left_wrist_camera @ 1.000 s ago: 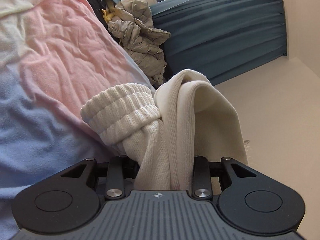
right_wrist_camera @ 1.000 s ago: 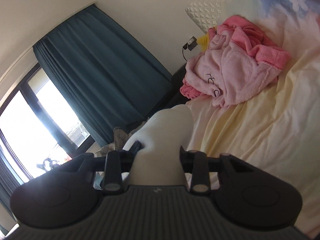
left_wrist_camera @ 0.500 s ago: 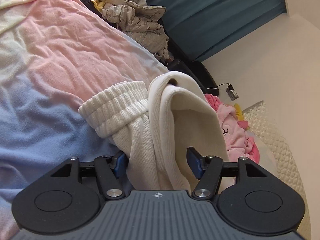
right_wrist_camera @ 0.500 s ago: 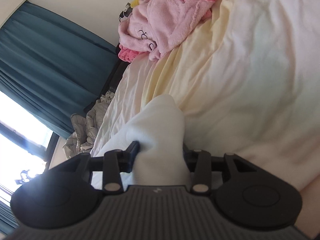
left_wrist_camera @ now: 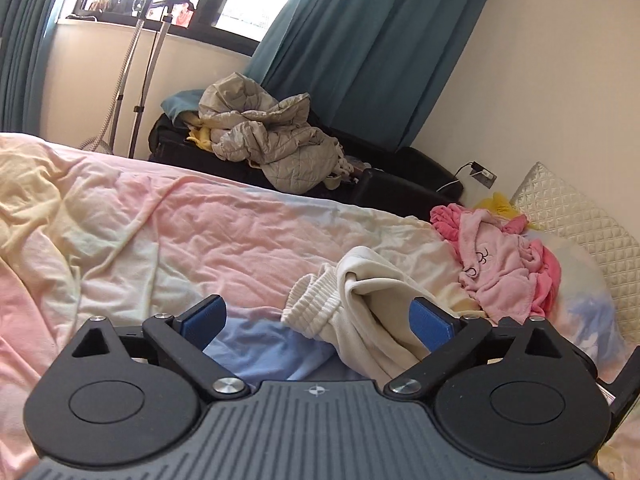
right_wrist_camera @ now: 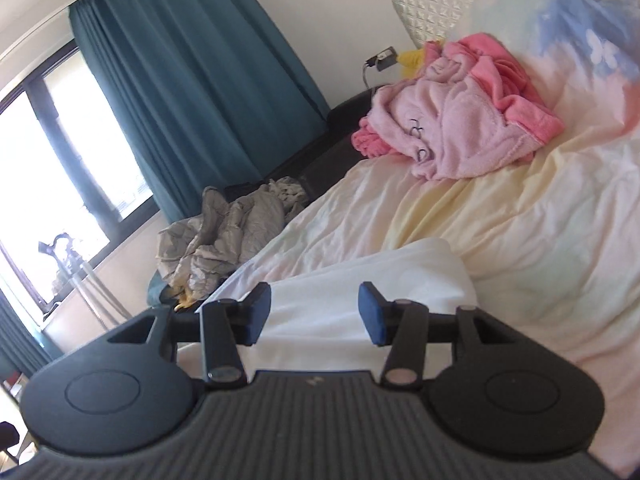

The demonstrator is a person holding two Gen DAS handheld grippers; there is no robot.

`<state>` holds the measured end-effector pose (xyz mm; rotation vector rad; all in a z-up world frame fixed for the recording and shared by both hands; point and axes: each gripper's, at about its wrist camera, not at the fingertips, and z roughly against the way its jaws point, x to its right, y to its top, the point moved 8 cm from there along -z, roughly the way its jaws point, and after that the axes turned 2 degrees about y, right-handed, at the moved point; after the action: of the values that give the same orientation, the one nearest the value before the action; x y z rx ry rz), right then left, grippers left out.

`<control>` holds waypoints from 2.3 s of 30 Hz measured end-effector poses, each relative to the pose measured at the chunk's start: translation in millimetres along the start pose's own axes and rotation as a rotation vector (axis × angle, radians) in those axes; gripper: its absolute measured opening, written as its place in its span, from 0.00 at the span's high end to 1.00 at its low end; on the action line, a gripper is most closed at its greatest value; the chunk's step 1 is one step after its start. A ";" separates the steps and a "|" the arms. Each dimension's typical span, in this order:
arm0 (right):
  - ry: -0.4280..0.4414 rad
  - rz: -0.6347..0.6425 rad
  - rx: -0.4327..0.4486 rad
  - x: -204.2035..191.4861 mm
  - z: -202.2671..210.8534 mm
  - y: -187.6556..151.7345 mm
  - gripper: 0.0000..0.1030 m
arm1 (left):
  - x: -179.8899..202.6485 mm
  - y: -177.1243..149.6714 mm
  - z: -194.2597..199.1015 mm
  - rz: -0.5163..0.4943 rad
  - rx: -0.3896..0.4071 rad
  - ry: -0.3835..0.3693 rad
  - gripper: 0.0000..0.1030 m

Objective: Fold clothes

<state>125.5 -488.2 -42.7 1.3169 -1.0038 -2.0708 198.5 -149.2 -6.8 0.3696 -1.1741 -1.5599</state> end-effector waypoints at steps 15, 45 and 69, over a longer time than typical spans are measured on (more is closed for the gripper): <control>0.407 0.401 -0.114 -175.9 112.6 -84.7 0.49 | -91.7 3.2 157.2 -0.209 0.155 0.353 0.00; 0.478 0.593 -0.175 -208.4 95.5 -141.1 0.26 | -122.4 -34.5 142.0 -0.238 0.132 0.546 0.00; 0.476 0.577 -0.133 -207.0 97.2 -138.6 0.00 | -119.5 -31.7 149.6 -0.251 0.200 0.588 0.00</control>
<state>121.8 -222.6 -12.2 1.1915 -0.8769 -1.2925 111.7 24.3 -4.0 1.0634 -0.8375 -1.4011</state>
